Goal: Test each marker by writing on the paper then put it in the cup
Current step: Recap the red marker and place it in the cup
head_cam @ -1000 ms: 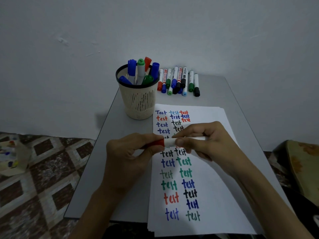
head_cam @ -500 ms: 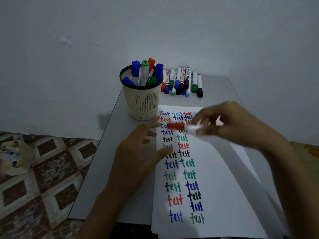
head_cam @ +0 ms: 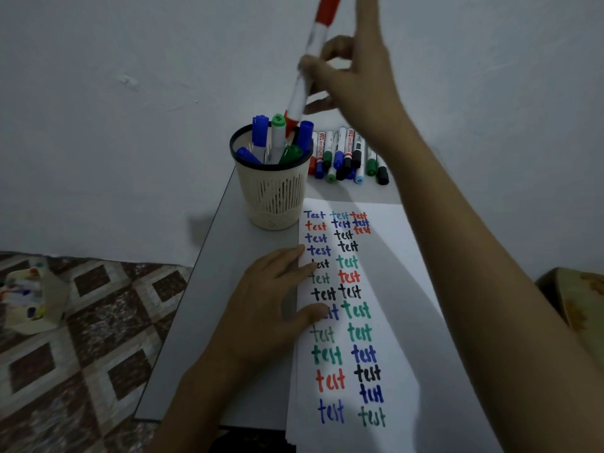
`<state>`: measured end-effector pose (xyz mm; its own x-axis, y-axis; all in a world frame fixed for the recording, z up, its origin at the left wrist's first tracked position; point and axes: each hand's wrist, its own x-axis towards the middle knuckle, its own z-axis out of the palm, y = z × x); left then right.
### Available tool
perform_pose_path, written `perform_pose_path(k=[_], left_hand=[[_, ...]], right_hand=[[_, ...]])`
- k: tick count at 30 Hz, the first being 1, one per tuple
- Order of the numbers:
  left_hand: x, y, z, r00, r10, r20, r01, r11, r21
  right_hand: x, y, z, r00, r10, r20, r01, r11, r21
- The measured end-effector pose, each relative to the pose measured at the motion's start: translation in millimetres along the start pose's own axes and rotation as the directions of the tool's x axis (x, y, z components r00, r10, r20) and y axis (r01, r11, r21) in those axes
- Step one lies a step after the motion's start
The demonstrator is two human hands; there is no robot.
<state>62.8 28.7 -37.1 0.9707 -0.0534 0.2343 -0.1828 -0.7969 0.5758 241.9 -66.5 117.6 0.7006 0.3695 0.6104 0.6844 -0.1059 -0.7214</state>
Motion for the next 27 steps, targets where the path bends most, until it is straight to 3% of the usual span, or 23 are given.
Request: perform_pose_path(k=[6, 11, 15, 17, 19, 22, 24, 27], left_hand=[[0.1, -2.4, 2.9, 1.0, 0.016, 0.007, -0.016, 1.0, -0.008], [-0.1, -1.6, 2.2, 1.0, 0.016, 0.002, -0.016, 1.0, -0.008], [-0.4, -0.8, 2.2, 1.0, 0.011, 0.006, -0.011, 1.0, -0.011], [-1.0, -0.8, 2.0, 1.0, -0.001, 0.01, 0.001, 1.0, -0.022], [-1.6, -0.8, 2.2, 1.0, -0.009, 0.01, 0.009, 1.0, -0.03], [-3.1, 1.3, 1.5, 1.0, -0.004, 0.01, 0.004, 0.999, -0.034], [-3.5, 4.3, 0.0, 1.0, 0.014, 0.023, -0.013, 0.999, -0.033], [-3.7, 6.4, -1.0, 0.999, 0.024, 0.039, -0.023, 0.999, -0.032]], right_hand=[[5.4, 12.6, 14.5, 0.987, 0.006, 0.159, -0.003, 1.0, -0.019], [4.2, 17.6, 20.2, 0.974, 0.015, 0.224, 0.035, 0.976, -0.216], [-0.6, 20.0, 10.7, 0.999, -0.022, 0.03, 0.021, 0.999, 0.025], [-1.7, 36.6, -5.6, 0.986, 0.071, -0.15, -0.06, 0.995, 0.074], [-5.9, 63.9, -24.8, 0.926, 0.232, -0.298, -0.265, 0.961, -0.075], [-26.1, 111.0, -50.7, 0.802, 0.529, -0.278, -0.596, 0.678, -0.43], [-44.8, 132.4, -56.1, 0.763, 0.626, -0.161, -0.587, 0.567, -0.578], [-62.7, 143.2, -52.6, 0.822, 0.545, -0.163, -0.511, 0.582, -0.633]])
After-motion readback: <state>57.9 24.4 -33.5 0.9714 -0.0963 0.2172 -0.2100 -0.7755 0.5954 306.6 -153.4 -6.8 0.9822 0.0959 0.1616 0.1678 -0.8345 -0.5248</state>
